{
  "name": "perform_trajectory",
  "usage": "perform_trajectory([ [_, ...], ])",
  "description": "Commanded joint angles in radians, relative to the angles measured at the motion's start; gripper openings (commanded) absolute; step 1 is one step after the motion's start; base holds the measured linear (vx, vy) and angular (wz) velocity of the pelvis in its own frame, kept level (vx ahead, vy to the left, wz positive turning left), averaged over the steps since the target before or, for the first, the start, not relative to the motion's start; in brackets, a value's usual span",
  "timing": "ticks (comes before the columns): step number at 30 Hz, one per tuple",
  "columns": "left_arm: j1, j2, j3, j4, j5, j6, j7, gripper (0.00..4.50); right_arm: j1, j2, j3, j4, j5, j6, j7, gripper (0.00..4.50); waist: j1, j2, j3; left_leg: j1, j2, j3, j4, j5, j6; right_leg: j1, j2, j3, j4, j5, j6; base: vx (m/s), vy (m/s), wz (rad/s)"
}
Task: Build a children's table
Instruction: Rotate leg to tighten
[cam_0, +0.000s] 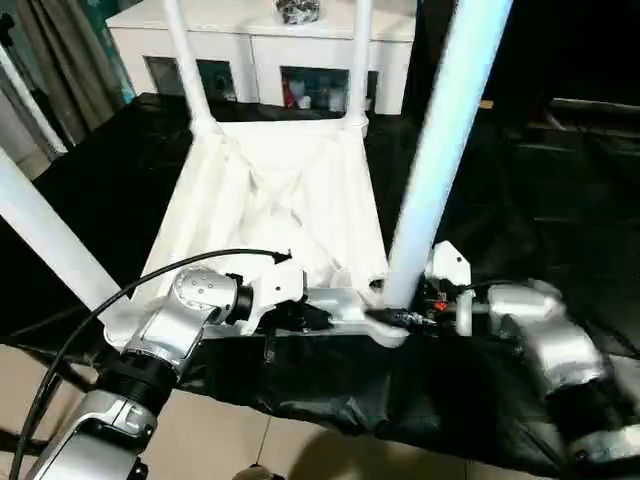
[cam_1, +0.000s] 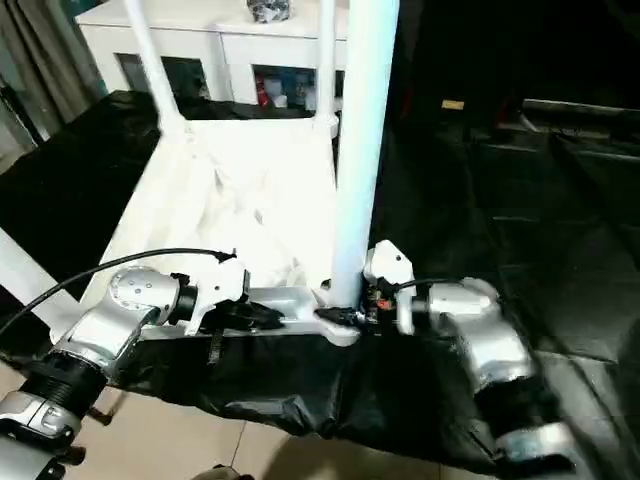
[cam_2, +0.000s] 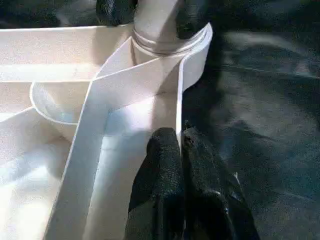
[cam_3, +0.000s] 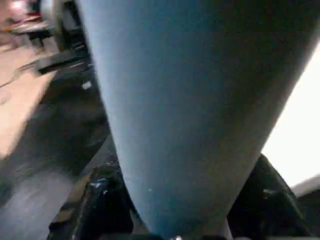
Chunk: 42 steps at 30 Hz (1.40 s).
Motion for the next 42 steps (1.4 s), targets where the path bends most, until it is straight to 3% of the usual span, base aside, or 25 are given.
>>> perform_trajectory([
  [1,-0.024,-0.062,0.008,0.012,0.022,0.024,0.126,0.00,0.019,0.084,0.011,0.067,-0.048,0.027,-0.185,1.96,-0.014,-0.013,-0.045,0.016,0.051,-0.016,-0.080,-0.291,0.027,0.040,-0.070,0.042,-0.087,-0.374,-0.184,0.000,0.000,0.00],
  [2,-0.028,-0.091,0.004,0.014,0.029,0.032,0.160,0.00,0.019,0.115,-0.001,0.087,-0.066,0.035,-0.273,1.96,-0.023,-0.013,-0.039,0.023,0.050,-0.021,-0.085,-0.346,0.000,0.036,-0.071,0.041,-0.095,-0.459,-0.160,0.000,0.000,0.00],
  [5,-0.033,-0.145,-0.010,0.012,0.045,0.046,0.218,0.00,0.018,0.176,-0.027,0.118,-0.089,0.045,-0.424,1.95,-0.050,-0.013,-0.034,0.037,0.044,-0.032,-0.087,-0.457,-0.029,0.031,-0.074,0.035,-0.118,-0.613,-0.099,0.000,0.000,0.00],
  [7,-0.041,-0.192,-0.023,0.013,0.057,0.058,0.263,0.00,0.005,0.234,-0.054,0.145,-0.097,0.054,-0.551,1.95,-0.063,-0.014,-0.036,0.033,0.043,-0.035,-0.089,-0.461,-0.029,0.032,-0.073,0.034,-0.121,-0.604,-0.092,0.000,0.000,0.00],
  [8,-0.046,-0.219,-0.033,0.015,0.064,0.065,0.288,0.00,-0.009,0.268,-0.066,0.161,-0.103,0.063,-0.622,1.95,-0.071,-0.008,-0.036,0.029,0.044,-0.038,-0.093,-0.470,-0.032,0.032,-0.072,0.034,-0.121,-0.588,-0.094,0.000,0.000,0.00],
  [12,-0.064,-0.289,-0.057,0.032,0.100,0.074,0.350,0.00,-0.057,0.355,-0.073,0.194,-0.117,0.047,-0.721,1.95,-0.088,-0.008,-0.038,0.034,0.040,-0.038,-0.091,-0.500,-0.027,0.028,-0.070,0.033,-0.124,-0.562,-0.105,0.000,0.000,0.00],
  [15,-0.067,-0.297,-0.064,0.035,0.107,0.069,0.352,0.00,-0.069,0.370,-0.080,0.191,-0.105,0.040,-0.723,1.95,-0.086,-0.008,-0.039,0.033,0.042,-0.037,-0.092,-0.487,-0.014,0.030,-0.070,0.035,-0.124,-0.527,-0.117,0.000,0.000,0.00],
  [16,-0.066,-0.297,-0.067,0.033,0.111,0.069,0.353,0.00,-0.071,0.369,-0.082,0.187,-0.096,0.040,-0.708,2.30,-0.085,-0.010,-0.040,0.028,0.044,-0.035,-0.096,-0.470,-0.007,0.034,-0.068,0.037,-0.119,-0.478,-0.130,0.000,0.000,0.00],
  [17,-0.064,-0.296,-0.067,0.031,0.112,0.069,0.354,0.00,-0.072,0.369,-0.083,0.185,-0.093,0.040,-0.702,2.30,-0.084,-0.011,-0.040,0.028,0.045,-0.034,-0.096,-0.466,-0.005,0.034,-0.068,0.038,-0.117,-0.463,-0.136,0.000,0.000,0.00],
  [18,-0.056,-0.284,-0.068,0.017,0.111,0.073,0.342,0.00,-0.064,0.353,-0.081,0.169,-0.085,0.048,-0.662,2.67,-0.082,-0.012,-0.040,0.029,0.046,-0.032,-0.096,-0.459,-0.001,0.034,-0.069,0.040,-0.115,-0.440,-0.148,0.000,0.000,0.00],
  [21,-0.047,-0.265,-0.066,0.005,0.114,0.074,0.329,0.00,-0.055,0.329,-0.079,0.154,-0.084,0.051,-0.624,2.79,-0.080,-0.013,-0.040,0.027,0.047,-0.031,-0.096,-0.450,0.005,0.037,-0.069,0.041,-0.111,-0.412,-0.162,0.000,0.000,0.00],
  [23,-0.032,-0.222,-0.061,-0.012,0.107,0.065,0.278,0.00,-0.035,0.256,-0.055,0.122,-0.089,0.041,-0.509,3.09,-0.076,-0.012,-0.042,0.026,0.048,-0.028,-0.095,-0.429,0.013,0.041,-0.071,0.043,-0.108,-0.383,-0.174,0.000,0.000,0.00],
  [25,-0.025,-0.198,-0.059,-0.021,0.099,0.054,0.246,0.00,-0.029,0.209,-0.040,0.118,-0.106,0.027,-0.462,3.21,-0.071,-0.012,-0.048,0.021,0.050,-0.025,-0.092,-0.372,0.031,0.047,-0.070,0.045,-0.100,-0.301,-0.196,0.000,0.000,0.00],
  [28,-0.015,-0.163,-0.045,-0.037,0.079,0.042,0.194,0.00,-0.032,0.141,-0.044,0.130,-0.113,-0.002,-0.397,3.53,-0.064,-0.012,-0.053,0.023,0.050,-0.017,-0.084,-0.304,0.050,0.048,-0.070,0.047,-0.092,-0.211,-0.233,0.000,0.000,0.00],
  [33,-0.008,-0.113,-0.028,-0.047,0.054,0.030,0.131,0.00,-0.023,0.053,-0.025,0.112,-0.101,-0.048,-0.229,3.53,-0.049,-0.012,-0.062,0.013,0.051,-0.015,-0.073,-0.169,0.101,0.059,-0.068,0.043,-0.072,-0.051,-0.268,0.000,0.000,0.00],
  [36,-0.010,-0.071,-0.017,-0.041,0.037,0.009,0.084,0.00,-0.005,-0.006,0.004,0.073,-0.060,-0.047,-0.055,3.53,-0.034,-0.011,-0.058,0.013,0.056,-0.012,-0.072,-0.172,0.123,0.058,-0.066,0.039,-0.071,-0.059,-0.273,0.000,0.000,0.00],
  [39,-0.010,-0.041,-0.013,-0.042,0.020,0.000,0.041,0.00,-0.006,-0.032,0.025,0.061,-0.027,-0.020,0.038,3.53,-0.024,-0.011,-0.055,0.015,0.058,-0.012,-0.076,-0.199,0.112,0.056,-0.066,0.039,-0.074,-0.113,-0.268,0.000,0.000,0.00],
  [40,-0.009,-0.032,-0.010,-0.042,0.015,-0.002,0.029,0.00,-0.007,-0.037,0.029,0.057,-0.015,-0.009,0.066,3.29,-0.021,-0.011,-0.055,0.017,0.059,-0.012,-0.078,-0.217,0.102,0.054,-0.066,0.040,-0.076,-0.143,-0.263,0.000,0.000,0.00],
  [42,-0.009,-0.020,-0.006,-0.039,0.007,-0.004,0.012,0.00,-0.008,-0.042,0.036,0.050,-0.001,0.006,0.104,3.20,-0.019,-0.011,-0.054,0.019,0.059,-0.013,-0.079,-0.236,0.088,0.053,-0.067,0.041,-0.077,-0.172,-0.259,0.000,0.000,0.00],
])
